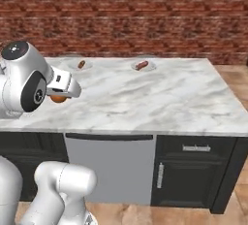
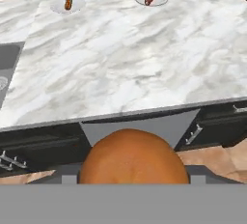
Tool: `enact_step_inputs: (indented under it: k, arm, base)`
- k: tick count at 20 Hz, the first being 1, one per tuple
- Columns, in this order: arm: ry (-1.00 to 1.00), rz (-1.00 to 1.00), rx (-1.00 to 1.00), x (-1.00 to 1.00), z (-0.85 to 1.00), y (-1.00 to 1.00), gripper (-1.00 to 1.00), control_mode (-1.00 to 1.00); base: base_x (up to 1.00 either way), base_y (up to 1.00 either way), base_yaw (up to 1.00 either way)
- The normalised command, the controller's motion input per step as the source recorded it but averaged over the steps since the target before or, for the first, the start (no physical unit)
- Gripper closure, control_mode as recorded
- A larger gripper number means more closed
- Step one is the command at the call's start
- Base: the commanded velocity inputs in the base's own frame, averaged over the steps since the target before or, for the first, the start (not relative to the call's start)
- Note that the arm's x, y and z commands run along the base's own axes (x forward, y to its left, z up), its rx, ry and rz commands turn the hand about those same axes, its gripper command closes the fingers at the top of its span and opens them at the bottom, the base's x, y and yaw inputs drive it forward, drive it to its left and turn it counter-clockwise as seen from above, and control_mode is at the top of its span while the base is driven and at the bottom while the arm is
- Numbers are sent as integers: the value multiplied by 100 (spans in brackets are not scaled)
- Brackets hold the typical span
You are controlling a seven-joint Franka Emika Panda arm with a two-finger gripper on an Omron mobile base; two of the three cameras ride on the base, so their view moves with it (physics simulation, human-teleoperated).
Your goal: Pick up the kiwi and tangerine from the fridge and place one fruit on each plate on the dining counter.
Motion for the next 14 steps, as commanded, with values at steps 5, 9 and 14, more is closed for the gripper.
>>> enact_step_inputs:
  k: [5, 9, 14]
  arm:
    - [0, 0, 0, 0, 0, 0, 100, 100]
    - [0, 0, 0, 0, 0, 0, 100, 100]
    - [0, 0, 0, 0, 0, 0, 100, 100]
  base:
    - [7, -100, 38]
    - [1, -100, 44]
    - [8, -100, 48]
